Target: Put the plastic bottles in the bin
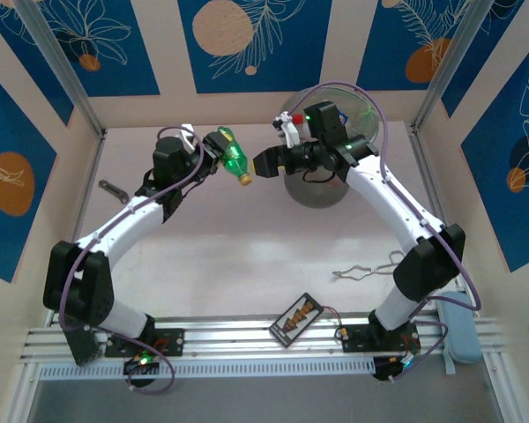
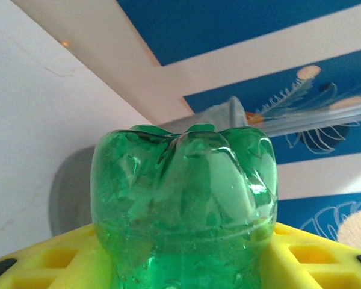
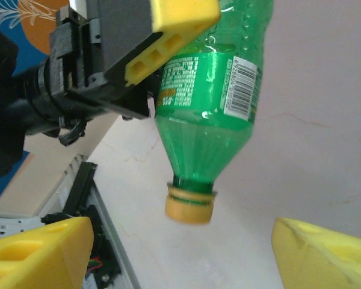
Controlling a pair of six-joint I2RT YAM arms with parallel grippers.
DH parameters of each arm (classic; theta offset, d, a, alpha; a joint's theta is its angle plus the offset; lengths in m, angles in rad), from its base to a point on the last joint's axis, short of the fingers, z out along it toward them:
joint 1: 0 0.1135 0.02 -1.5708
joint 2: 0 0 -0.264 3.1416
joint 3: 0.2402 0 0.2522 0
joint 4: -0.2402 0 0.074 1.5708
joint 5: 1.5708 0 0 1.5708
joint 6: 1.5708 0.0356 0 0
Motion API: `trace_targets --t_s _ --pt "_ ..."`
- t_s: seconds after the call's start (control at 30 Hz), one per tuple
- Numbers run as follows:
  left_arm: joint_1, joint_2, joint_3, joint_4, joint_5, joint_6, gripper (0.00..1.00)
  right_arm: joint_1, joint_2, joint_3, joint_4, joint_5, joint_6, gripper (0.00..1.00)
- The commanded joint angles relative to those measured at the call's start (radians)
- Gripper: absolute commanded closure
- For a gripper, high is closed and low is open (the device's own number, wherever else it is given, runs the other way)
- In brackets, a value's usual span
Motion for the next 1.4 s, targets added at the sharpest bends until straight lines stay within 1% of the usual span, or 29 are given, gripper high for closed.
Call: trace_targets --t_s 0.0,0.1,0.4,0.53,0.67,0.77,0.8,0.9,0.93,1.0,1.07,1.13,1.2,1.3,1.37 --pt "-0.025 -0.016 -0.029 0.176 0.050 -0.072 0.45 -0.001 0.019 0.047 0.084 -0.113 0.048 0.21" --pt "-0.039 0.008 -0.033 0.263 0.053 -0.123 0.46 -0.001 0.060 0.070 0.087 -0.135 0.052 0.19" --pt "-0.083 0.050 0.021 0.295 0.067 -0.137 0.46 -0.015 0.147 0.143 0.090 -0.137 0.066 0.17" --pt "-0.091 0.053 0.030 0.314 0.064 -0.142 0.45 -0.019 0.176 0.168 0.086 -0.143 0.076 0.19" --pt "-0.093 0.048 0.036 0.308 0.060 -0.138 0.42 -0.019 0.191 0.186 0.074 -0.157 0.076 0.24" --pt "-0.091 0.042 0.034 0.304 0.048 -0.127 0.35 -0.024 0.183 0.185 0.068 -0.153 0.079 0.31" --pt "-0.093 0.040 0.034 0.298 0.044 -0.122 0.31 -0.026 0.177 0.183 0.070 -0.152 0.082 0.33" --pt "-0.090 0.039 0.034 0.298 0.039 -0.116 0.14 -0.029 0.165 0.181 0.069 -0.158 0.082 0.34" --pt "-0.087 0.037 0.033 0.301 0.037 -0.115 0.09 -0.031 0.161 0.182 0.067 -0.155 0.082 0.34" --pt "-0.075 0.029 0.025 0.315 0.034 -0.120 0.05 -0.037 0.148 0.190 0.055 -0.146 0.075 0.35" --pt "-0.061 0.013 0.007 0.325 0.016 -0.120 0.04 -0.048 0.132 0.205 0.029 -0.124 0.066 0.36" --pt "-0.050 -0.004 0.000 0.302 0.003 -0.110 0.03 -0.069 0.109 0.227 -0.013 -0.093 0.056 0.37" --pt "-0.047 -0.018 0.008 0.246 -0.005 -0.074 0.03 -0.088 0.081 0.258 -0.070 -0.028 0.034 0.37" --pt "-0.050 -0.027 0.072 0.055 -0.034 0.037 0.02 -0.122 0.035 0.301 -0.159 0.105 -0.006 0.39" --pt "-0.063 -0.018 0.131 -0.069 -0.071 0.128 0.02 -0.163 0.008 0.322 -0.202 0.174 -0.014 0.41"
